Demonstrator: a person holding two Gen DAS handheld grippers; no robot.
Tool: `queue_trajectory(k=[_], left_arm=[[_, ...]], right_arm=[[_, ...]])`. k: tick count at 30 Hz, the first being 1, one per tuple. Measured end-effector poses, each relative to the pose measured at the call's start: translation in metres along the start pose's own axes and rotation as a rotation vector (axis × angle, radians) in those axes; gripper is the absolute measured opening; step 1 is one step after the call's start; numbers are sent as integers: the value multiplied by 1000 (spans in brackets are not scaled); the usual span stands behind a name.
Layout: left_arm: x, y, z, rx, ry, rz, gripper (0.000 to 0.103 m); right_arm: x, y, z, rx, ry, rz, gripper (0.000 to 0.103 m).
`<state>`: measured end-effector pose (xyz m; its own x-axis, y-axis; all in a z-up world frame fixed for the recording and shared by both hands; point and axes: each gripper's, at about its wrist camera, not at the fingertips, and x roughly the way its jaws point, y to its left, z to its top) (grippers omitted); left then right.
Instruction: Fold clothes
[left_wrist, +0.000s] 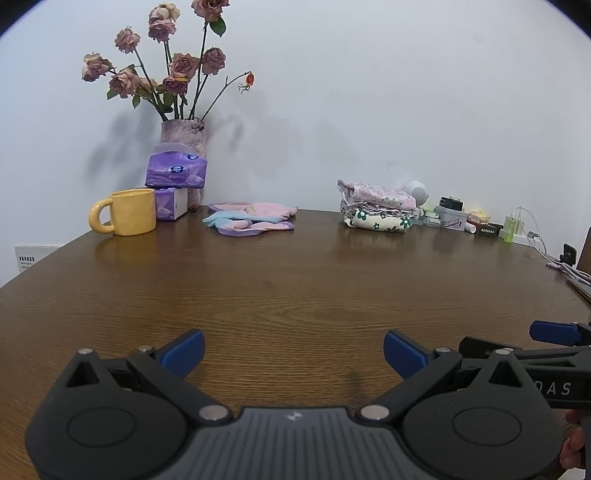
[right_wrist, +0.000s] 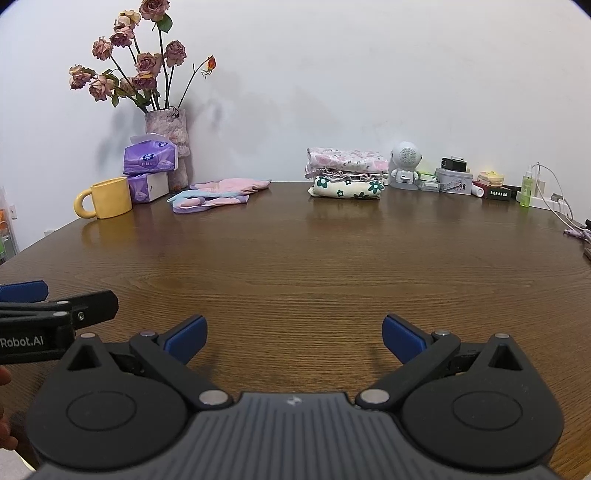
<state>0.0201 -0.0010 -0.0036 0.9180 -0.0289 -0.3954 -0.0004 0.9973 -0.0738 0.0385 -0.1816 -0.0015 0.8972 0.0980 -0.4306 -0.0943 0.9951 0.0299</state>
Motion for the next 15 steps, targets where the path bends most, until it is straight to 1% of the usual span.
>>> queue_trajectory(k=[15], left_arm=[[1, -3, -2, -3, 0, 3, 103]], right_arm=[[0, 1, 0, -10, 1, -2, 103]])
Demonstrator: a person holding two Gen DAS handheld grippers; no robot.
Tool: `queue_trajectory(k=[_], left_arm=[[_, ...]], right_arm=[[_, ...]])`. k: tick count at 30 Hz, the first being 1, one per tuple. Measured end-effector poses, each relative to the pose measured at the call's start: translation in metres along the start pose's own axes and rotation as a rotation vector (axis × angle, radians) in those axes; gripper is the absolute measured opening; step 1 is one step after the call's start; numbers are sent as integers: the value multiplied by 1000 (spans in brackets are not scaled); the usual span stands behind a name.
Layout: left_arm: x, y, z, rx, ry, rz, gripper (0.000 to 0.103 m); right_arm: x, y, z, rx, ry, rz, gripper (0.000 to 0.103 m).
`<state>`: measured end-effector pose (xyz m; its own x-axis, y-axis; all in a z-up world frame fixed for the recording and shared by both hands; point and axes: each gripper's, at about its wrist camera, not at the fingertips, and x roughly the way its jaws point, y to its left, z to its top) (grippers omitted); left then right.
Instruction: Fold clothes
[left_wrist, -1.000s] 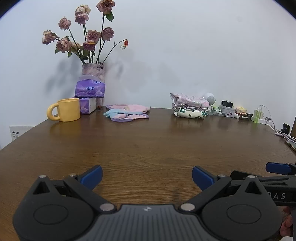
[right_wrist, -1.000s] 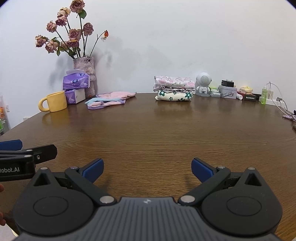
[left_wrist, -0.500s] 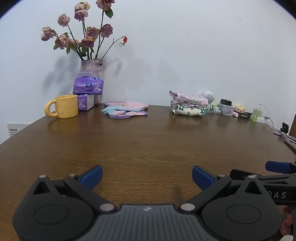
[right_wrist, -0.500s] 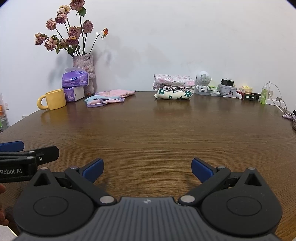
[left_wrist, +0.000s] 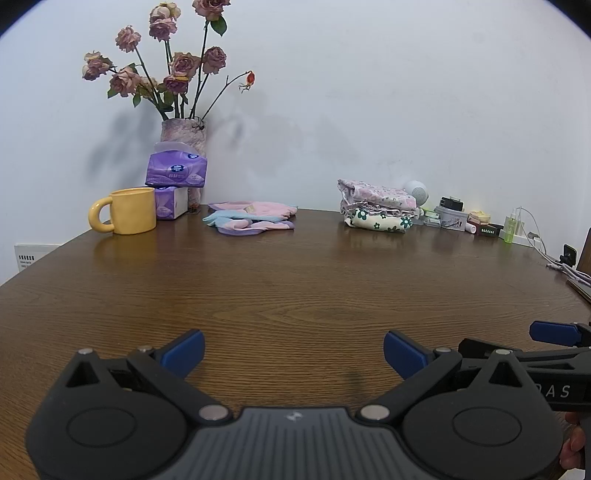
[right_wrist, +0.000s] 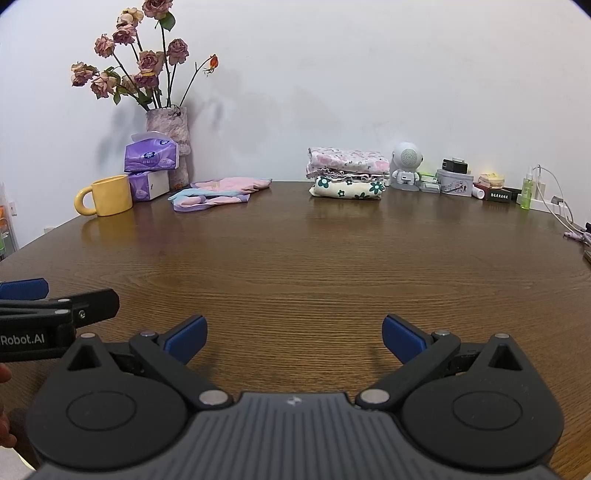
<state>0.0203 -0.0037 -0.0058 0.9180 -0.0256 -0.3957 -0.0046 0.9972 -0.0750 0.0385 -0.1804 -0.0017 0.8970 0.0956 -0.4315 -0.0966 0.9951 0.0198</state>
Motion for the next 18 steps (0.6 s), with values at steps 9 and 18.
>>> queue_trajectory(k=[9, 18], left_arm=[[0, -1, 0, 2, 0, 1, 103], [0, -3, 0, 5, -1, 7, 103]], right_arm=[[0, -1, 0, 0, -1, 1, 103], [-1, 0, -1, -2, -2, 0, 103]])
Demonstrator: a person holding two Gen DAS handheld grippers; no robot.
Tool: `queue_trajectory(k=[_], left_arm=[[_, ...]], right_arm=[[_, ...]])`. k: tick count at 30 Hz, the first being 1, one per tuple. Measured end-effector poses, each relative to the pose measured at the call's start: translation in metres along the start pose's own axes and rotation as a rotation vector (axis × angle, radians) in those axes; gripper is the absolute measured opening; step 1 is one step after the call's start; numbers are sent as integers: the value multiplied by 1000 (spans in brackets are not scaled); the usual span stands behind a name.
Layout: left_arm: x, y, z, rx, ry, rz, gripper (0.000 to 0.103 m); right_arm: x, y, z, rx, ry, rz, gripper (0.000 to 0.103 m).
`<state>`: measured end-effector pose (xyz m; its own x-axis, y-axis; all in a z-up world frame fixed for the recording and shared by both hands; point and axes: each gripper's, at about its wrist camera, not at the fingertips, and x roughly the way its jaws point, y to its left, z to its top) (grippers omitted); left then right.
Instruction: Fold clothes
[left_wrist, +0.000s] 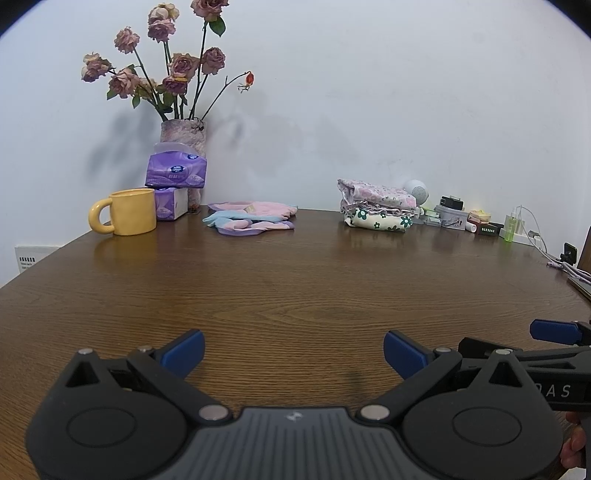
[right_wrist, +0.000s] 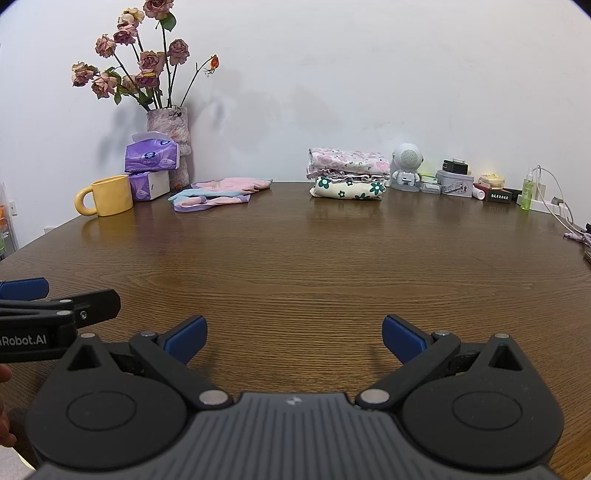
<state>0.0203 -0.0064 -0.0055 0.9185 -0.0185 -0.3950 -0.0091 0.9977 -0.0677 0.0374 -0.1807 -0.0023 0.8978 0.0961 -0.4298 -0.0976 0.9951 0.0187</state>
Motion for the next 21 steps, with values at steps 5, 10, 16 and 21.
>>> queue_trajectory(k=[5, 10, 16, 21], left_arm=[[0, -1, -1, 3, -2, 3, 103], [0, -2, -1, 4, -2, 3, 103], [-1, -2, -2, 6, -3, 5, 103], [0, -2, -1, 8, -1, 5, 103]], right_arm=[[0, 0, 0, 2, 1, -1, 103], [1, 1, 1, 0, 1, -3, 103], [1, 1, 1, -4, 2, -3, 103], [1, 2, 1, -2, 3, -2, 103]])
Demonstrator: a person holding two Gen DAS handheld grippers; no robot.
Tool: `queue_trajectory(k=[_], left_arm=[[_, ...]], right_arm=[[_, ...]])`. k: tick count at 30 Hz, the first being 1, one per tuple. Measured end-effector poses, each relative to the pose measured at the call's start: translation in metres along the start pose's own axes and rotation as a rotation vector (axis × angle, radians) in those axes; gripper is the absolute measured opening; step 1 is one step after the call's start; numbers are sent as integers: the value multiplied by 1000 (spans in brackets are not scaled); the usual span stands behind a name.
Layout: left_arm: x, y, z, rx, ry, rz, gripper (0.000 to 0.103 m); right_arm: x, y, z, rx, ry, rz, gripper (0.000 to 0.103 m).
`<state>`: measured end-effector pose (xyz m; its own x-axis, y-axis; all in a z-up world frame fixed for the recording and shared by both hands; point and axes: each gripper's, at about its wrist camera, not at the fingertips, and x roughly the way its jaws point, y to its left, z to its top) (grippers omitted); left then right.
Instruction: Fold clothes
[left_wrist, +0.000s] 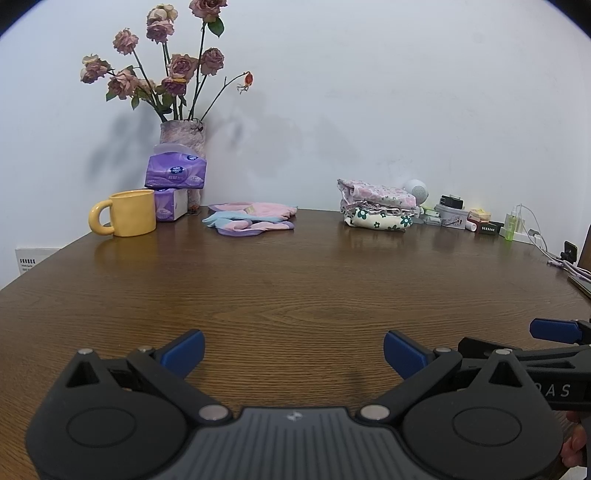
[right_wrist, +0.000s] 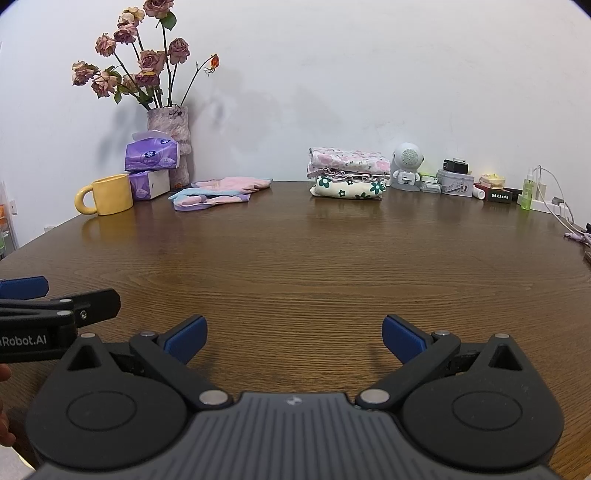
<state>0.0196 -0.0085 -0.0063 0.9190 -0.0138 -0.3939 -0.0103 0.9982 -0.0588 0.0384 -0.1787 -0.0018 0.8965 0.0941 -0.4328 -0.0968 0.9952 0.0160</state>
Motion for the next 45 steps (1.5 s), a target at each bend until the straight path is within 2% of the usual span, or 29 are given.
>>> queue_trajectory(k=[45], left_arm=[[-1, -5, 5, 6, 1, 10, 103]], right_arm=[[1, 1, 4, -15, 12, -11, 103]])
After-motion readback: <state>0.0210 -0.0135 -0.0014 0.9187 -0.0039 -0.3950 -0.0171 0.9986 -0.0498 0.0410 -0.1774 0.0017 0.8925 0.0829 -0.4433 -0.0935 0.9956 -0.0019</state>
